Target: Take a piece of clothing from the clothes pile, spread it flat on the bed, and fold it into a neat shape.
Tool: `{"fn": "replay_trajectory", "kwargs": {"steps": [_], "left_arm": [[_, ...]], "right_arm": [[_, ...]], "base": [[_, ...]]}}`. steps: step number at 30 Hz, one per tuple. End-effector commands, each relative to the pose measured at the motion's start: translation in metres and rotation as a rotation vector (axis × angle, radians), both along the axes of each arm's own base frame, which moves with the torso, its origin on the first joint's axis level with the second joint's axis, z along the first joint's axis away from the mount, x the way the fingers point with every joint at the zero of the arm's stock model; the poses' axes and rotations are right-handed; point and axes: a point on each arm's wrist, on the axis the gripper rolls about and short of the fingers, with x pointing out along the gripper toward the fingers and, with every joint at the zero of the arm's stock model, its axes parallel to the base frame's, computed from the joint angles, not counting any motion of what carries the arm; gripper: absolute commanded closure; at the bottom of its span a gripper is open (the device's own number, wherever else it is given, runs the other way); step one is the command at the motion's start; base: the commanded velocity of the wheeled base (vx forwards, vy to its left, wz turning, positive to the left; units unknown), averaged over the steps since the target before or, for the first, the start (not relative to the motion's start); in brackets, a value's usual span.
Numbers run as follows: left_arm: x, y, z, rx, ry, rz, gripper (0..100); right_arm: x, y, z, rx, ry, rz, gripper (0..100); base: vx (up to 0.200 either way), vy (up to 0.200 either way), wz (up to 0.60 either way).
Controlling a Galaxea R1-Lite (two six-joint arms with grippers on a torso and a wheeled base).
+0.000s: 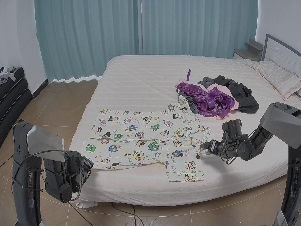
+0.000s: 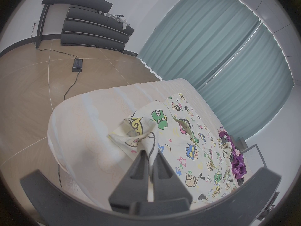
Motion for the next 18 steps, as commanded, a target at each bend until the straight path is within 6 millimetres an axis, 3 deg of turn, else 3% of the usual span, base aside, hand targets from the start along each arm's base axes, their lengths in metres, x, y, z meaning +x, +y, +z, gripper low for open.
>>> {"fn": "replay_trajectory", "kwargs": {"steps": [1, 5, 9, 18], "left_arm": [[-0.001, 0.0, -0.001, 0.0, 0.003, 0.001, 100], [-0.002, 0.0, -0.001, 0.001, 0.009, 0.001, 100], [-0.002, 0.001, -0.001, 0.002, 0.009, 0.002, 100], [-0.003, 0.0, -0.001, 0.001, 0.01, -0.001, 100]], "right_arm": [[-0.04, 0.013, -0.002, -0.041, 0.072, 0.194, 0], [-0.052, 0.03, -0.021, -0.084, 0.124, 0.281, 0], [-0.058, 0.041, -0.024, -0.086, 0.133, 0.321, 0], [-0.058, 0.043, -0.033, -0.117, 0.15, 0.344, 0]], "base": [[0.0, 0.0, 0.0], [0.0, 0.0, 0.0], [0.0, 0.0, 0.0], [0.0, 0.0, 0.0]]}}
